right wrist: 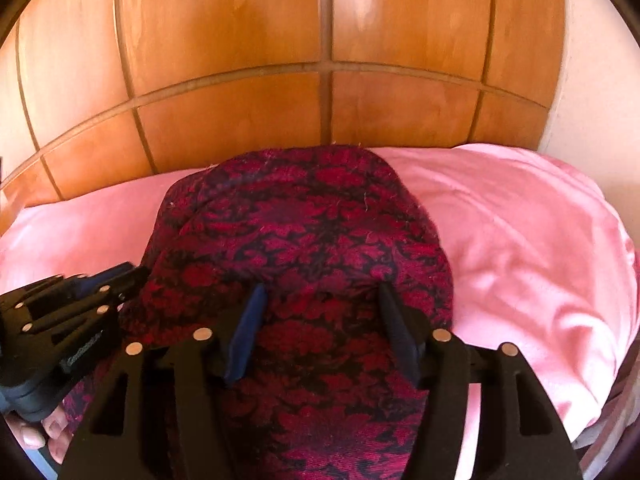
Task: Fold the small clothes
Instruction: 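Lower the folded bundle onto the bed and open both grippers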
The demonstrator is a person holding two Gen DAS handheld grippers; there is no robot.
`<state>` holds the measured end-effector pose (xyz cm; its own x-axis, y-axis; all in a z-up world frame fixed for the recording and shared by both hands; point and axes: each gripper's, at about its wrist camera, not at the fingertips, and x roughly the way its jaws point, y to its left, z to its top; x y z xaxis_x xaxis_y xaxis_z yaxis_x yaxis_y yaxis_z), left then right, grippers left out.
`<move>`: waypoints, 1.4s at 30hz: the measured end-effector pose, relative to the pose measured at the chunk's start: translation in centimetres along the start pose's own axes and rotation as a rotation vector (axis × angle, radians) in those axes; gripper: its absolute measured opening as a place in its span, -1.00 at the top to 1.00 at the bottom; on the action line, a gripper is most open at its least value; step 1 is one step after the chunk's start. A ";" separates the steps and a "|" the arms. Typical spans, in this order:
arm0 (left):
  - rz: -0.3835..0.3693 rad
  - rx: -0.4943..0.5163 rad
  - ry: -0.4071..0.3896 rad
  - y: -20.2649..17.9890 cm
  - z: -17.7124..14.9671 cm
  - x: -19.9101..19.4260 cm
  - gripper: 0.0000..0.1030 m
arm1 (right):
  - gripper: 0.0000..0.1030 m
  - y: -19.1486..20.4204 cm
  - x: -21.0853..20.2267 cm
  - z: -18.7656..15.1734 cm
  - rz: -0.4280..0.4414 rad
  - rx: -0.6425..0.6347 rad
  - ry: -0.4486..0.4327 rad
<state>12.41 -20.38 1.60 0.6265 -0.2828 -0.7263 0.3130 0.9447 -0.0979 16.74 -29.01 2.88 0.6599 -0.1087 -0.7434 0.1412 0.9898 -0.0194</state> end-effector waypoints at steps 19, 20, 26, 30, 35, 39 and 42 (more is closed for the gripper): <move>0.035 -0.008 -0.207 0.8 -3.0 -9.1 -0.43 | -0.94 0.0 -8.6 -3.8 -0.117 0.146 -0.084; 0.038 -0.006 -0.214 0.8 -3.3 -9.5 -0.43 | -0.95 0.1 -9.0 -4.3 -0.123 0.155 -0.085; 0.056 -0.023 -0.223 1.2 -5.0 -11.2 -0.55 | -0.95 1.5 -10.4 -7.0 -0.153 0.152 -0.070; 0.060 -0.045 -0.222 1.6 -6.0 -12.0 -0.58 | -0.95 2.3 -11.4 -8.3 -0.173 0.153 -0.081; 0.075 -0.060 -0.217 2.3 -7.0 -12.8 -0.64 | -0.95 3.4 -12.3 -8.9 -0.204 0.125 -0.112; 0.090 -0.067 -0.220 2.8 -7.5 -13.1 -0.67 | -0.95 3.6 -12.7 -8.6 -0.212 0.151 -0.130; 0.101 -0.070 -0.221 3.1 -7.7 -13.1 -0.75 | -0.95 3.9 -12.7 -8.4 -0.210 0.172 -0.119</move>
<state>-0.33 -12.48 5.60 0.7952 -0.2082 -0.5695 0.1953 0.9771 -0.0845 2.66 -23.01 6.62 0.6838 -0.3296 -0.6510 0.4000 0.9155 -0.0433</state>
